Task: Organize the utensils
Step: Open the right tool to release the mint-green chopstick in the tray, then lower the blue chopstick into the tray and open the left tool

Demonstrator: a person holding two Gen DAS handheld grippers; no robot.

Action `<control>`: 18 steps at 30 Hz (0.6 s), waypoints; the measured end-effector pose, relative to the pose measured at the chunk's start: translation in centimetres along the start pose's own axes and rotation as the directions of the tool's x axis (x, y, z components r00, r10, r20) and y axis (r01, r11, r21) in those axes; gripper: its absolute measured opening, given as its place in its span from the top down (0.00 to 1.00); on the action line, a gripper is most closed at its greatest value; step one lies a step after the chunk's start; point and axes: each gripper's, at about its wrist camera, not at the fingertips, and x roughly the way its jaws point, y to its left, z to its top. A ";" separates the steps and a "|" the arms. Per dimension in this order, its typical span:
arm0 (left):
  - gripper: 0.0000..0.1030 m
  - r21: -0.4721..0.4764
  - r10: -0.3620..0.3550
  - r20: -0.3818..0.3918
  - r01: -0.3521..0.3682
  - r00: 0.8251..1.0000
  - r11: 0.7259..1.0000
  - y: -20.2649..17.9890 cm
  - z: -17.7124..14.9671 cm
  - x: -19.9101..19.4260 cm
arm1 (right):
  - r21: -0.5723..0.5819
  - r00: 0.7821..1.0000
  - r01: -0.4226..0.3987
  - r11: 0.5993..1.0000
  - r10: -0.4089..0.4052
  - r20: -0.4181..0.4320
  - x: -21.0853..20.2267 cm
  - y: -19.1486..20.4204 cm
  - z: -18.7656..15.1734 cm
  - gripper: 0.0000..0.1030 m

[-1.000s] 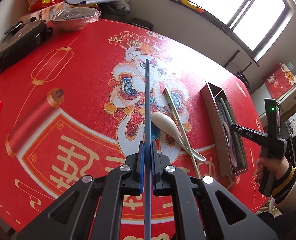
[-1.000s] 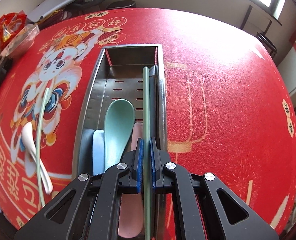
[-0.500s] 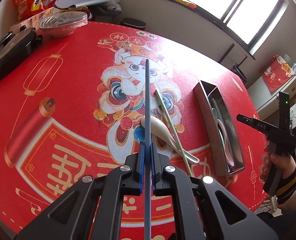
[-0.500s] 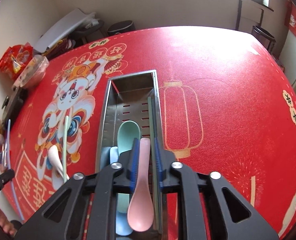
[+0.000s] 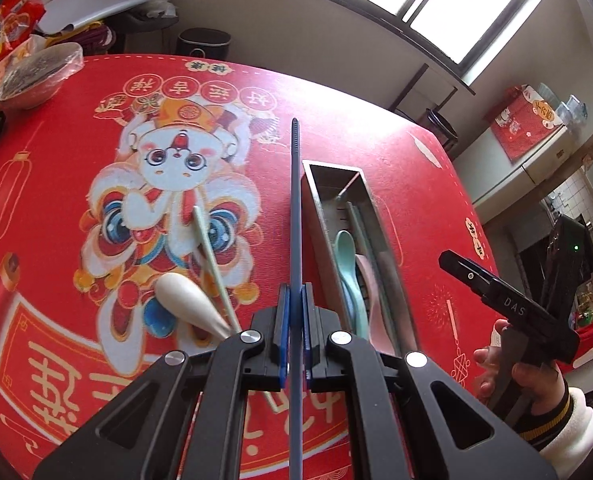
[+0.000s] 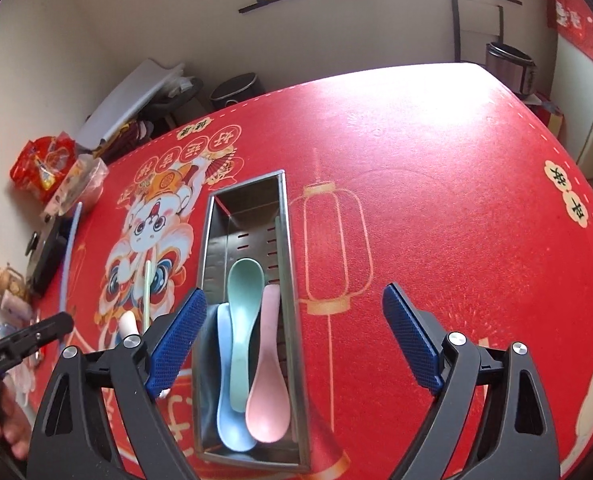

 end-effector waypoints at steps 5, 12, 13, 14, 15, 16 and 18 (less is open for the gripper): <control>0.95 0.018 -0.022 -0.062 0.023 0.998 1.000 -3.2 0.7 3.6 | 0.051 1.000 0.013 0.999 -0.013 0.011 -0.9 -2.7 -0.3 0.16; 0.95 -0.030 -0.064 -0.151 0.060 0.986 0.998 -6.3 1.1 9.2 | 0.110 0.999 0.033 0.993 -0.031 -0.015 -1.9 -6.2 -0.6 0.16; 0.95 -0.036 -0.067 -0.163 0.062 0.984 0.997 -6.8 1.1 10.0 | 0.111 0.999 0.037 0.993 -0.036 -0.014 -2.2 -6.6 -0.6 0.16; 0.95 -0.039 -0.065 -0.174 0.059 0.983 0.997 -7.1 1.1 10.7 | 0.112 0.999 0.046 0.993 -0.045 -0.013 -2.4 -7.0 -0.6 0.16; 0.95 -0.040 -0.059 -0.188 0.052 0.980 0.998 -7.5 1.0 11.5 | 0.114 0.999 0.051 0.992 -0.050 -0.012 -2.6 -7.4 -0.5 0.15; 0.95 -0.044 -0.052 -0.201 0.044 0.978 0.998 -7.7 0.9 12.2 | 0.117 0.999 0.053 0.992 -0.052 -0.010 -2.8 -7.7 -0.4 0.15; 0.95 -0.061 -0.029 -0.226 0.015 0.974 0.998 -7.9 0.7 13.4 | 0.121 0.998 0.062 0.991 -0.062 -0.005 -3.1 -8.4 -0.4 0.15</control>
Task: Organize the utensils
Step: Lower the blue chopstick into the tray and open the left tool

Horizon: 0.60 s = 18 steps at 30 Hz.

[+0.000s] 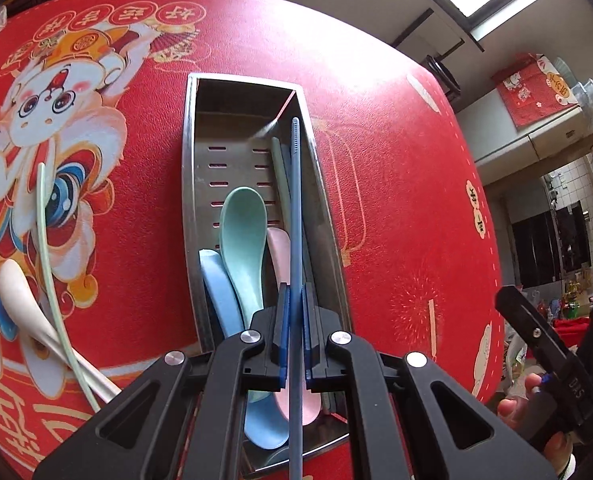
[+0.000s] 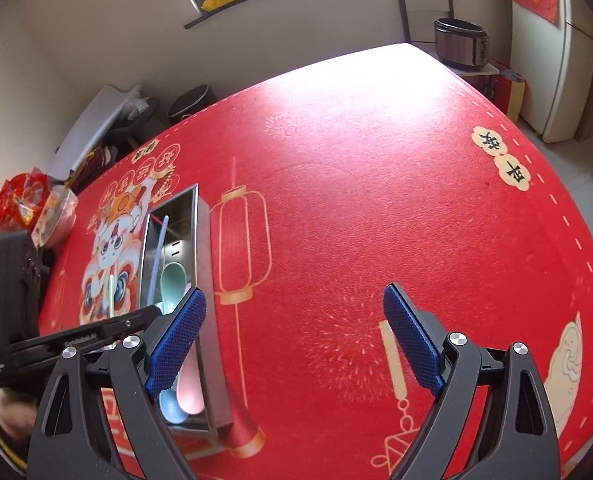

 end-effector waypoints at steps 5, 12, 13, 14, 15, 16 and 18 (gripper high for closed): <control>0.95 -0.025 0.042 -0.029 -0.043 0.999 0.999 -0.1 0.4 1.7 | 0.006 1.000 0.030 1.000 -0.030 -0.004 0.2 -1.4 -0.1 0.16; 0.95 0.002 0.070 -0.039 -0.070 0.997 0.998 -1.1 1.0 2.9 | 0.019 0.998 0.064 0.998 -0.063 -0.022 0.6 -2.5 -0.1 0.15; 0.95 0.008 0.064 -0.042 -0.064 0.997 0.998 -1.2 1.0 3.0 | 0.027 0.998 0.060 0.998 -0.060 -0.020 0.5 -2.6 -0.1 0.15; 0.94 0.017 0.062 -0.043 -0.061 0.997 0.998 -1.4 1.1 3.0 | 0.036 0.998 0.057 0.998 -0.056 -0.019 0.5 -2.7 -0.1 0.16; 0.92 0.027 0.056 -0.044 -0.055 0.997 0.998 -1.5 1.1 2.9 | 0.043 0.998 0.056 0.998 -0.055 -0.016 0.5 -2.7 0.0 0.16; 0.88 0.036 0.056 -0.040 -0.054 0.998 0.998 -1.6 1.0 2.6 | 0.048 0.998 0.055 0.997 -0.054 -0.013 0.5 -2.6 0.0 0.16; 0.79 0.053 0.049 -0.021 -0.048 0.999 0.997 -1.7 1.1 1.8 | 0.057 0.999 0.041 0.998 -0.041 -0.003 0.3 -2.4 0.1 0.16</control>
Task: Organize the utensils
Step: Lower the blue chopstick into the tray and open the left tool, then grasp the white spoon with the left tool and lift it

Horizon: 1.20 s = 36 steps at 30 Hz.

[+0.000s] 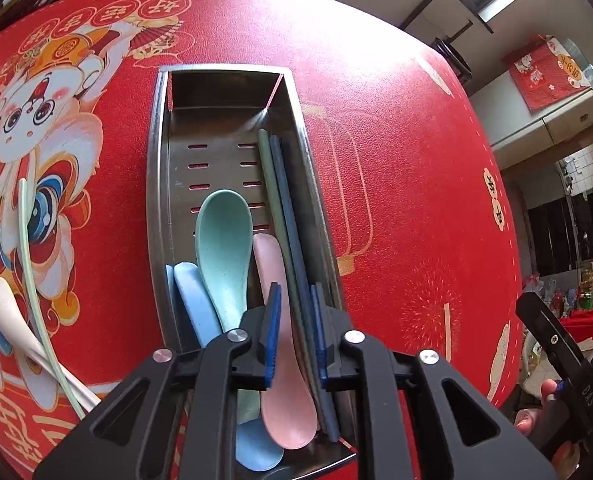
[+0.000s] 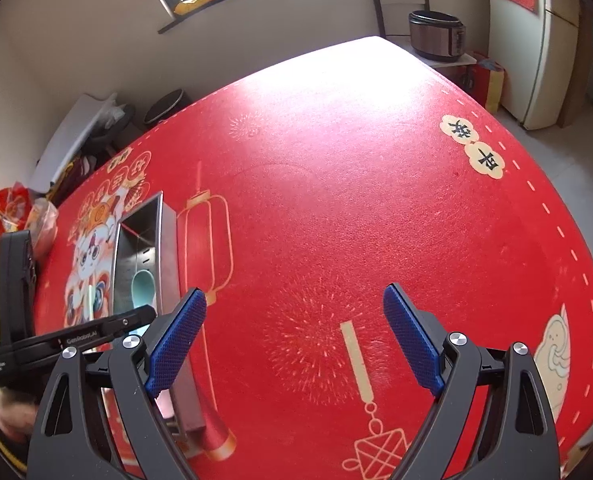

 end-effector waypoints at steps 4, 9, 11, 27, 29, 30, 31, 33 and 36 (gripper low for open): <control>0.60 0.041 -0.016 0.067 0.013 0.998 0.999 0.6 0.0 -2.8 | 0.017 0.999 -0.036 0.999 0.036 0.017 -0.3 1.0 0.0 0.16; 0.55 0.029 0.023 0.166 -0.029 0.986 0.999 4.2 -0.8 -7.0 | 0.016 0.997 -0.073 0.997 0.072 0.037 -0.3 3.3 0.0 0.14; 0.55 -0.009 0.064 0.184 -0.063 0.981 0.998 6.6 -1.6 -8.3 | 0.008 0.995 -0.097 0.995 0.097 0.034 -0.2 4.4 -0.1 0.14; 0.63 -0.253 0.147 0.093 -0.119 0.985 0.960 18.9 -8.5 -9.3 | -0.189 0.986 -0.135 0.973 0.113 -0.125 2.4 13.0 -3.8 0.14; 0.63 -0.225 0.145 0.085 -0.122 0.986 0.967 18.4 -8.3 -8.6 | -0.192 0.986 -0.137 0.972 0.114 -0.123 2.3 13.1 -4.0 0.14; 0.63 -0.208 0.151 0.082 -0.131 0.985 0.969 18.1 -8.2 -8.3 | -0.191 0.986 -0.135 0.972 0.113 -0.123 2.2 13.1 -4.0 0.14; 0.63 -0.194 0.157 0.080 -0.139 0.984 0.971 17.8 -8.2 -8.0 | -0.189 0.986 -0.133 0.973 0.111 -0.122 2.1 13.0 -4.1 0.14; 0.63 -0.174 0.171 0.074 -0.156 0.982 0.972 17.4 -7.8 -7.2 | -0.182 0.987 -0.128 0.975 0.107 -0.120 2.0 12.7 -4.2 0.14; 0.63 -0.163 0.177 0.074 -0.163 0.981 0.973 17.1 -7.4 -6.5 | -0.169 0.989 -0.113 0.979 0.094 -0.117 1.7 11.9 -4.4 0.14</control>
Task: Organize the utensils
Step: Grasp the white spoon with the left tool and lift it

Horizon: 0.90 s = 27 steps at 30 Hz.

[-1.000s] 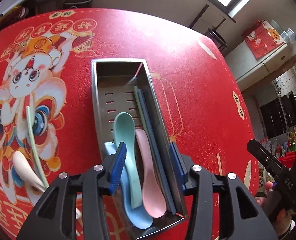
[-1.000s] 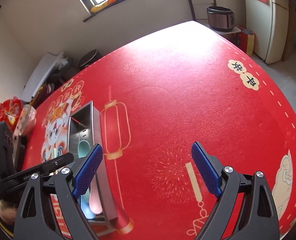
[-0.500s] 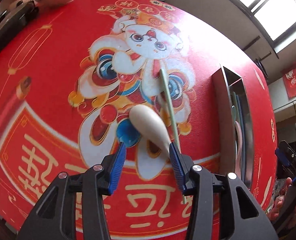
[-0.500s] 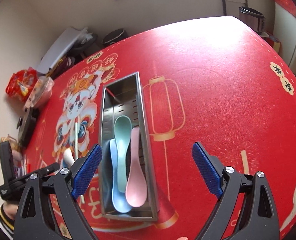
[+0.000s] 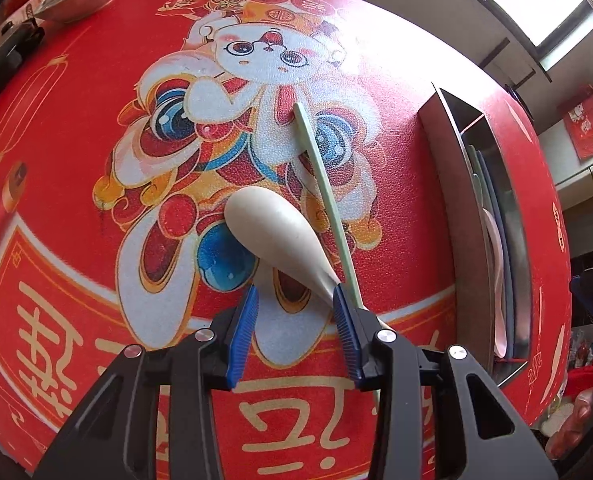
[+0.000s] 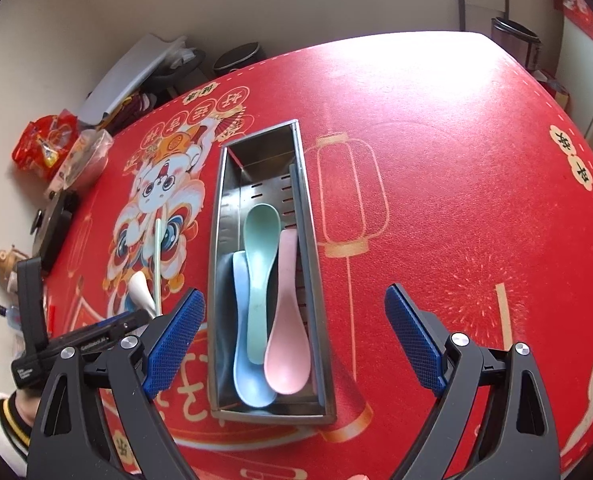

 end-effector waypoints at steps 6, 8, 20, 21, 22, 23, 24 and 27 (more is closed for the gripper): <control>0.64 0.031 0.024 0.022 -0.025 0.999 0.999 -1.0 0.8 0.7 | 0.043 1.000 0.018 0.999 -0.018 0.005 -0.6 -1.7 -0.6 0.14; 0.70 0.032 0.027 0.030 -0.028 0.999 0.999 -1.4 1.1 0.9 | 0.052 1.000 0.021 0.998 -0.022 0.007 -0.7 -2.0 -0.7 0.14; 0.95 0.079 -0.037 0.025 0.035 0.999 0.996 -2.6 0.9 0.9 | 0.062 1.000 0.014 0.998 -0.015 0.006 -0.7 -2.4 -0.6 0.14; 0.95 0.082 -0.037 0.023 0.035 0.999 0.996 -2.5 0.8 0.8 | 0.060 1.000 0.012 0.998 -0.012 0.006 -0.6 -2.3 -0.6 0.14; 0.95 0.085 -0.030 0.024 0.028 0.999 0.996 -2.3 0.7 0.7 | 0.057 1.000 0.009 0.998 -0.009 0.005 -0.6 -2.2 -0.5 0.14; 0.95 0.088 -0.020 0.026 0.018 0.999 0.996 -2.1 0.5 0.5 | 0.055 1.000 0.006 0.998 -0.006 0.004 -0.5 -2.0 -0.4 0.14; 0.95 0.089 -0.012 0.028 0.010 1.000 0.996 -1.8 0.2 0.3 | 0.052 1.000 0.003 0.999 -0.003 0.002 -0.4 -1.8 -0.4 0.14; 0.95 0.106 0.026 0.035 -0.029 0.999 0.994 -0.9 0.0 -0.4 | 0.043 1.000 -0.007 0.999 0.007 -0.002 -0.2 -1.3 -0.3 0.14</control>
